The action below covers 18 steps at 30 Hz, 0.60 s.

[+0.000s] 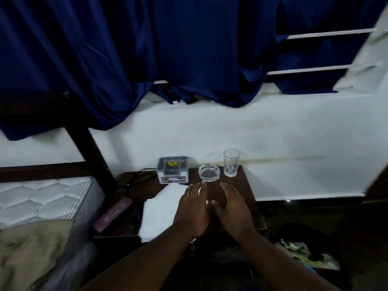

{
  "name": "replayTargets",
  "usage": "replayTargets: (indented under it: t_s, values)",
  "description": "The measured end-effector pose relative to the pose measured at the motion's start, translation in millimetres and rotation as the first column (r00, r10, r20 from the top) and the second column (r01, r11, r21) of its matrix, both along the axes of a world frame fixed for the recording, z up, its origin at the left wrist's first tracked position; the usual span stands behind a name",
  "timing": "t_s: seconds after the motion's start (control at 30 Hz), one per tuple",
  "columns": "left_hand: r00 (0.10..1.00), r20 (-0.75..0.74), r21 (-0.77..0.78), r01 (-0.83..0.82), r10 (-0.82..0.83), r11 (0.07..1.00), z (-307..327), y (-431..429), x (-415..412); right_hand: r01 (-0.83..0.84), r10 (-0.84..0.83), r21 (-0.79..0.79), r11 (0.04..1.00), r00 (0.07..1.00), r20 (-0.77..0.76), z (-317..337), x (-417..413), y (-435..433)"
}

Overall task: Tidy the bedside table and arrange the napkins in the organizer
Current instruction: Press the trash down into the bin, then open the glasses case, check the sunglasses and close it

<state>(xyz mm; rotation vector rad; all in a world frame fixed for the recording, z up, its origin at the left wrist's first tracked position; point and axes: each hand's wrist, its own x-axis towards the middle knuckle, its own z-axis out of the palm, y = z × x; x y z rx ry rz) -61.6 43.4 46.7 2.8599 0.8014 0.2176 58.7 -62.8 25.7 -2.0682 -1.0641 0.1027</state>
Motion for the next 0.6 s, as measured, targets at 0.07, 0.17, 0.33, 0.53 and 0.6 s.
replayTargets:
  t_s: [0.07,0.17,0.33,0.53,0.6]
  values:
    - [0.999,0.020,0.015,-0.025,0.025,1.000,1.3,15.6,-17.2,-0.041,0.041,0.009,0.999,0.999,-0.001,5.0,-13.7,18.5]
    - [0.997,0.043,0.034,-0.070,0.069,0.997,3.6,40.7,-43.2,-0.096,0.095,0.019,0.995,0.995,0.010,10.4,-36.8,45.4]
    - [0.987,0.062,0.029,-0.150,0.148,0.988,1.4,72.9,-86.2,-0.188,0.187,0.008,0.982,0.982,0.008,12.4,-74.7,89.3]
    - [0.968,0.076,-0.034,-0.236,0.238,0.971,-8.1,103.8,-136.9,-0.259,0.258,-0.019,0.966,0.966,-0.021,1.5,-122.0,136.1]
    - [0.960,0.085,-0.058,-0.262,0.266,0.963,-13.1,113.9,-153.2,-0.286,0.286,-0.039,0.957,0.958,-0.017,-2.7,-137.9,149.2]
